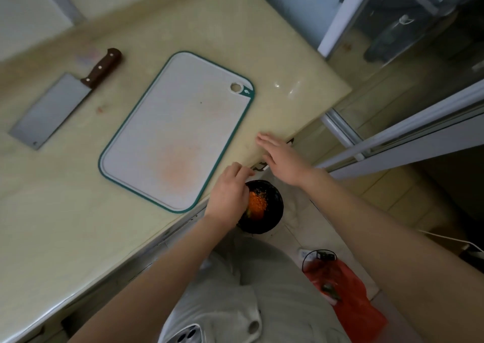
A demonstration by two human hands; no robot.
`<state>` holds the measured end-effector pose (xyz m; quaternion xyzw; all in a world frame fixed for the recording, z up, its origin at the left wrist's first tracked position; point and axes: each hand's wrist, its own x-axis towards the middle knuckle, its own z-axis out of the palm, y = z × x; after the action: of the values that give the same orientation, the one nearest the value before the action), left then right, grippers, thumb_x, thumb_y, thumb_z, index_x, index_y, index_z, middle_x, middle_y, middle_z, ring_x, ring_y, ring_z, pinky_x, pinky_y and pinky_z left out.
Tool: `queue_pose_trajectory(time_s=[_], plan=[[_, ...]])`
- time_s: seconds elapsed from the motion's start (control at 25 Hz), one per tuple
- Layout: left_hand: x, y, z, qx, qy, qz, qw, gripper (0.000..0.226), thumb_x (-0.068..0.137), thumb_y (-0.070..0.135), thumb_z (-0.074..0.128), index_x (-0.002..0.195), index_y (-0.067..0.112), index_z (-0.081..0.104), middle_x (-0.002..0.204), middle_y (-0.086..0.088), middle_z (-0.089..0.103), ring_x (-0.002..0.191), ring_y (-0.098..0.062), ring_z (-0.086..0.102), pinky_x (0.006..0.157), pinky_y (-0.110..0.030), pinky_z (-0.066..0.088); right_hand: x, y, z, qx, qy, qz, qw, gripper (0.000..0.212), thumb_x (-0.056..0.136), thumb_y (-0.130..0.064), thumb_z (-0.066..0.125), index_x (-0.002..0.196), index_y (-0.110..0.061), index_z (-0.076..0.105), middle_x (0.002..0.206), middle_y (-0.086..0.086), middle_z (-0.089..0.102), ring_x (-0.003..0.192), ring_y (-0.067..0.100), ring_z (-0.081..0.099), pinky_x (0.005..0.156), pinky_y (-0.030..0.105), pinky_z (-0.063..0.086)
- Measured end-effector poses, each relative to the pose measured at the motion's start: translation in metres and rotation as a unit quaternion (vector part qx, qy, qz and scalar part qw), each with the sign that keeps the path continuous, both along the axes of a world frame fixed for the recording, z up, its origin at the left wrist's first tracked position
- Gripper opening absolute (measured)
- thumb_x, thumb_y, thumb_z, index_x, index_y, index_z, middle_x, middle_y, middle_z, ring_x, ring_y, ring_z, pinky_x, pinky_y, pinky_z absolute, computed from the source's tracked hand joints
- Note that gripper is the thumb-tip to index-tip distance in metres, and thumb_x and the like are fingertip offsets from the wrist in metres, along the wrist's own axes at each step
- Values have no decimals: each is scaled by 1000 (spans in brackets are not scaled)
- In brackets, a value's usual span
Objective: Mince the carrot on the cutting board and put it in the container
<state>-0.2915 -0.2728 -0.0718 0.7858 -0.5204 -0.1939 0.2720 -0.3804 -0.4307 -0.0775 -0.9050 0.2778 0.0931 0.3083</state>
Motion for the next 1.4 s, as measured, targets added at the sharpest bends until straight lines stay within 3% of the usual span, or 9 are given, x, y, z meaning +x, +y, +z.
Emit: queue_pose_trajectory(time_s=[0.16, 0.28, 0.44, 0.64, 0.8, 0.96, 1.2, 1.4], plan=[[32, 15, -3, 32, -199, 59, 978, 40, 65, -7, 66, 103, 6, 61, 94, -12, 56, 81, -30, 53, 71, -37, 45, 10, 18, 3, -54, 39, -18, 998, 51, 101, -12, 38, 149, -6, 22, 159, 6, 16, 147, 23, 10, 119, 34, 9], [53, 25, -9, 109, -241, 78, 961, 37, 66, 3, 72, 102, 8, 62, 92, -13, 57, 78, -31, 53, 70, -39, 45, 23, 39, 7, -104, 62, -50, 991, 52, 99, -11, 41, 148, -5, 23, 158, 11, 15, 146, 28, 11, 118, 39, 12], [59, 27, -4, 168, -299, 55, 938, 31, 66, 24, 77, 94, 15, 65, 89, -6, 60, 78, -26, 56, 71, -37, 46, 40, 61, 8, -98, 48, -52, 993, 48, 98, -9, 42, 144, -4, 30, 156, 16, 20, 144, 29, 16, 118, 39, 16], [66, 32, -1, 199, -224, 46, 953, 37, 90, 36, 49, 121, 17, 48, 121, -6, 46, 107, -26, 44, 87, -37, 35, 55, 76, 11, -84, 65, -59, 993, 49, 99, -15, 40, 145, -4, 28, 156, 16, 18, 145, 31, 13, 119, 40, 16], [70, 42, -3, 148, -268, 25, 952, 30, 81, 23, 65, 109, 17, 61, 105, -5, 56, 93, -24, 54, 75, -35, 42, 58, 85, 10, -86, 84, -51, 991, 51, 99, -15, 40, 147, -5, 24, 157, 17, 14, 145, 33, 9, 119, 41, 15], [87, 62, -7, 174, -249, 13, 953, 39, 89, 8, 47, 127, 18, 46, 121, -4, 48, 108, -24, 46, 86, -34, 37, 62, 100, 8, -103, 79, -35, 991, 52, 98, -9, 38, 147, -6, 23, 157, 17, 13, 145, 34, 8, 120, 41, 13], [121, 94, -1, 225, -270, 37, 936, 69, 74, -4, 61, 133, 20, 34, 129, -5, 38, 114, -24, 40, 90, -33, 37, 75, 113, 3, -122, 89, -12, 989, 53, 96, -5, 40, 146, -5, 24, 157, 17, 13, 145, 35, 9, 119, 42, 16], [141, 105, 0, 226, -240, 39, 943, 62, 78, -7, 52, 132, 18, 38, 127, -6, 38, 111, -24, 40, 88, -33, 37, 78, 116, 7, -127, 109, -8, 986, 52, 96, -8, 42, 145, -4, 25, 156, 17, 15, 144, 34, 14, 118, 41, 22]])
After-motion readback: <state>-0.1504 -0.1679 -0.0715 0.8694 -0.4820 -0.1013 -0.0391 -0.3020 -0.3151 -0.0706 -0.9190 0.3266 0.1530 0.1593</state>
